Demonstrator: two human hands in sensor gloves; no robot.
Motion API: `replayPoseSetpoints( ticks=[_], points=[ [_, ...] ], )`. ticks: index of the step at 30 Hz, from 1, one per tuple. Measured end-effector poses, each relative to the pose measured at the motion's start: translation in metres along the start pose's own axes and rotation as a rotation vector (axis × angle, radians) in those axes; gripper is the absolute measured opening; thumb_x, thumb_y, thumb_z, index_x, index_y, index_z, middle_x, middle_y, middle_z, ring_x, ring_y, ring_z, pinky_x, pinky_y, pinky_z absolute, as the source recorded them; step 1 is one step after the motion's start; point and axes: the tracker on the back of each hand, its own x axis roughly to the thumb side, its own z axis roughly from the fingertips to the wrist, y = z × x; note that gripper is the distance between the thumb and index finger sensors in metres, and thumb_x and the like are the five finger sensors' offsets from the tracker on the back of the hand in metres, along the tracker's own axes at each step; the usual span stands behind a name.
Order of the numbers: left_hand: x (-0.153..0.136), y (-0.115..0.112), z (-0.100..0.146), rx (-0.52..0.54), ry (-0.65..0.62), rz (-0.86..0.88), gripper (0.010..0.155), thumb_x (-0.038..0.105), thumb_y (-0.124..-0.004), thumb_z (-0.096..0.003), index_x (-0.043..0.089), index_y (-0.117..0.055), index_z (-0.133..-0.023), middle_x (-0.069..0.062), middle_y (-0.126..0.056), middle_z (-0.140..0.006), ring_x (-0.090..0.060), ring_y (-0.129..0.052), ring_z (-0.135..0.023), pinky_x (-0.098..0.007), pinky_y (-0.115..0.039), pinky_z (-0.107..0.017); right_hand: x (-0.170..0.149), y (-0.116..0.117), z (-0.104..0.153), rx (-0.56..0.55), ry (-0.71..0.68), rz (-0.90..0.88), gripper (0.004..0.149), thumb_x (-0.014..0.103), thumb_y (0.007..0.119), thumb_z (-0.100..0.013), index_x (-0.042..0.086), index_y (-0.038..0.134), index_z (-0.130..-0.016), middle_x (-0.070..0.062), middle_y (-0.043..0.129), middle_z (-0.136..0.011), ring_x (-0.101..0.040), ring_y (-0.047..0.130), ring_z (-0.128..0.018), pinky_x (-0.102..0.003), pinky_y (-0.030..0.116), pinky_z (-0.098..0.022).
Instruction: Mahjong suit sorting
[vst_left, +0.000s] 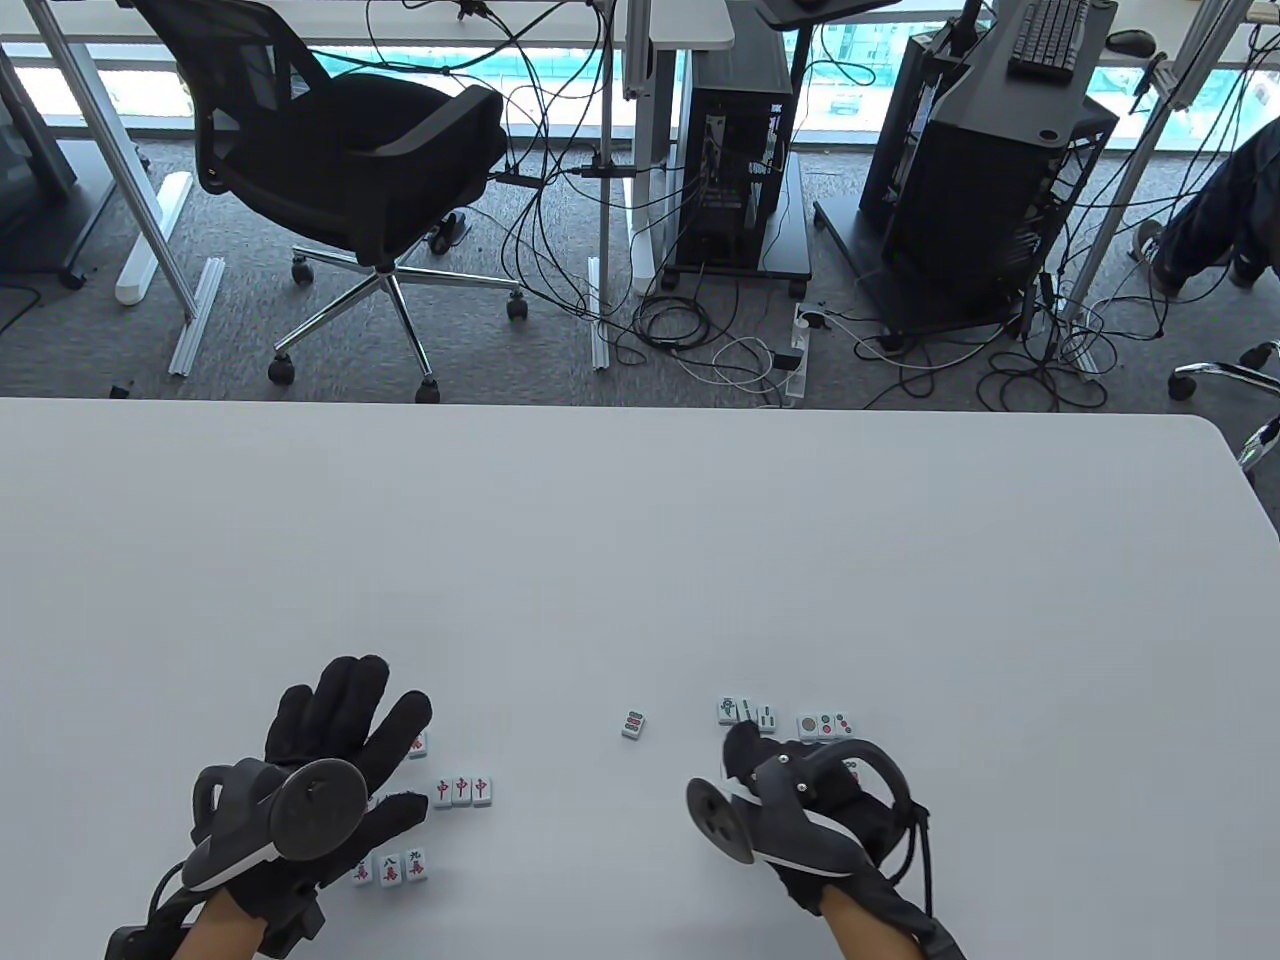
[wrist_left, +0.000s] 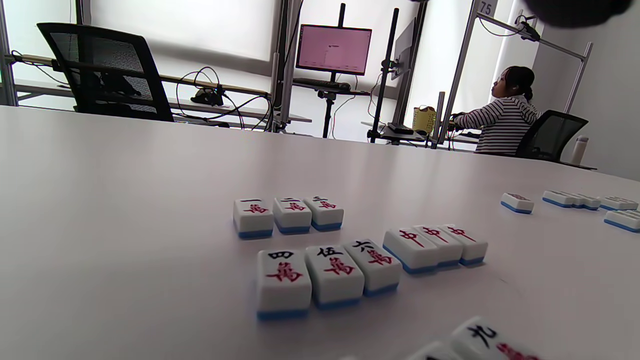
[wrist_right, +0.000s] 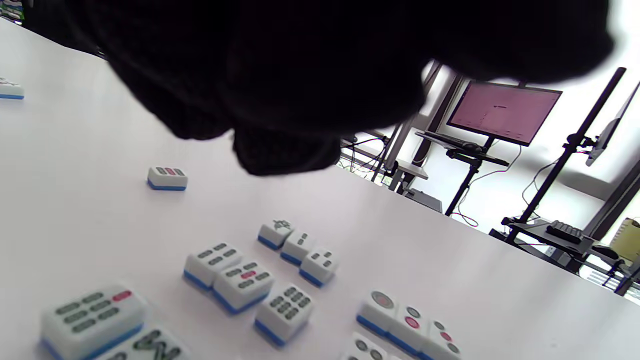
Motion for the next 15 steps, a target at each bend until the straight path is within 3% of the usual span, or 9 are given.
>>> replayPoseSetpoints(
  ticks=[7,15],
  points=[
    [0.000,0.000,0.000,-0.008,0.009,-0.005,0.082,0.071,-0.063,-0.0364,0.045,-0.031,-0.107,0.013,0.004,-0.113,-0.021,-0.003,-0.114,-0.058,-0.016,-0.082,-0.046,0.052,0.027,0.189,0.124,-0.042,0.058,0.033,0.088,-0.034,0.010,0.078,-0.086,-0.003,0.099,-0.048,-0.010,0.093,-0.018,-0.029,0.086,-0.014],
    [0.000,0.000,0.000,-0.020,0.017,-0.006,0.082,0.071,-0.063,-0.0364,0.045,-0.031,-0.107,0.013,0.004,-0.113,-0.021,-0.003,-0.114,-0.058,-0.016,-0.082,-0.041,0.073,0.028,0.246,0.127,-0.073,0.059,0.033,0.087,-0.034,0.010,0.077,-0.087,-0.003,0.099,-0.048,-0.010,0.093,-0.018,-0.029,0.086,-0.014]
  ],
)
